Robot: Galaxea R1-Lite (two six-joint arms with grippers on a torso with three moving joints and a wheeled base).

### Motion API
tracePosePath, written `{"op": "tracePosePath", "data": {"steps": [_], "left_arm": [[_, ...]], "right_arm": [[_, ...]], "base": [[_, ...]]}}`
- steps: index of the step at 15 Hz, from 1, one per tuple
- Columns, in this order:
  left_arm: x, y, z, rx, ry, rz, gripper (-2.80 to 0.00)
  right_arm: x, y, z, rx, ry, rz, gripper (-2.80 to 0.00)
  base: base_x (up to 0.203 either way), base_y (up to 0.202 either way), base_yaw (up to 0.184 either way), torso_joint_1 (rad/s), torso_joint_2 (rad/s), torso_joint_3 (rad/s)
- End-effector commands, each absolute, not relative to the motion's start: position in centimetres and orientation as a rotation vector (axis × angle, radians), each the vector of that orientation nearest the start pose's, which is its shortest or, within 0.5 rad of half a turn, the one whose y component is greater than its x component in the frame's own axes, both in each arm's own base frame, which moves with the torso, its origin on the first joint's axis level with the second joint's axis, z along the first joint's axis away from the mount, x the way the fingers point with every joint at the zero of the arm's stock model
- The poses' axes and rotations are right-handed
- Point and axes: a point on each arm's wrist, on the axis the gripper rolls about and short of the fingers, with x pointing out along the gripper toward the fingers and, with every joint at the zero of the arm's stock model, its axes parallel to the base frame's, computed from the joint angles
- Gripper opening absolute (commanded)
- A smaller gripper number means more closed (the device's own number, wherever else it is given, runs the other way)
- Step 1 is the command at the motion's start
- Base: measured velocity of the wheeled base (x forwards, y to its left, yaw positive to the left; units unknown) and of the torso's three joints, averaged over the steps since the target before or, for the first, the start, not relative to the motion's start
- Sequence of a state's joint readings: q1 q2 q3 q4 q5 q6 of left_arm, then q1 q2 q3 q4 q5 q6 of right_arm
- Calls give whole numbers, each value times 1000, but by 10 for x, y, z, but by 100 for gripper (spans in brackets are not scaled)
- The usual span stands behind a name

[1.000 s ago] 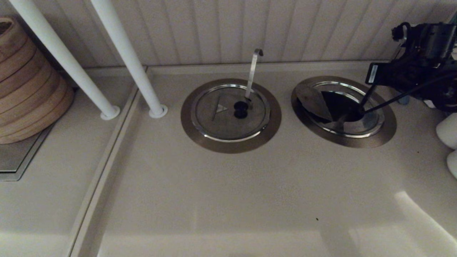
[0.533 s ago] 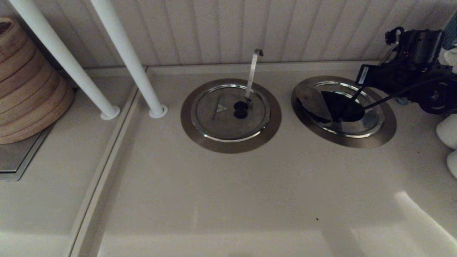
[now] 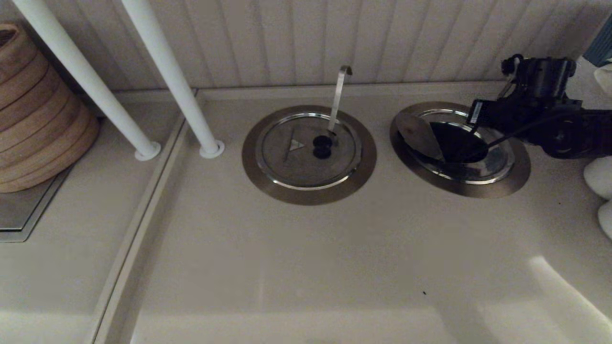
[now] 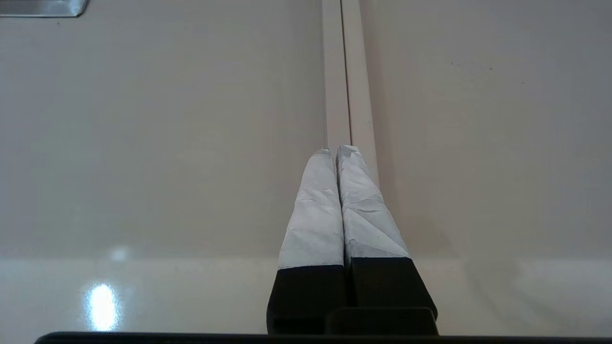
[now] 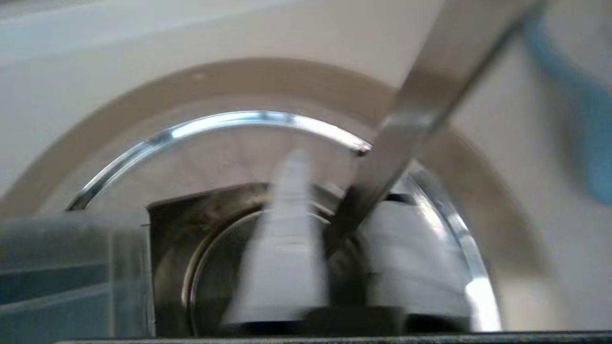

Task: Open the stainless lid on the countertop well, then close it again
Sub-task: Stir with a spoon

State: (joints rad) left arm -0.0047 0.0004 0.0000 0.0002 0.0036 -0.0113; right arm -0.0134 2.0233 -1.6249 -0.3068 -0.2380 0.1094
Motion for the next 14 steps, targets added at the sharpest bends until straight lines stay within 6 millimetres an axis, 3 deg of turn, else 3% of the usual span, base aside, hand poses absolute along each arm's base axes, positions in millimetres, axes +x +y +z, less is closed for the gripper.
{"op": "tracePosePath", "data": {"steps": [1, 14], "left_arm": [[-23, 0, 76, -12, 2, -2, -280], [-23, 0, 76, -11, 2, -2, -280]], "right_arm": [[436, -11, 256, 135, 67, -264, 0], [428, -5, 273, 136, -11, -291, 0]], "base": [[0, 0, 0, 0, 0, 0], [0, 0, 0, 0, 0, 0]]}}
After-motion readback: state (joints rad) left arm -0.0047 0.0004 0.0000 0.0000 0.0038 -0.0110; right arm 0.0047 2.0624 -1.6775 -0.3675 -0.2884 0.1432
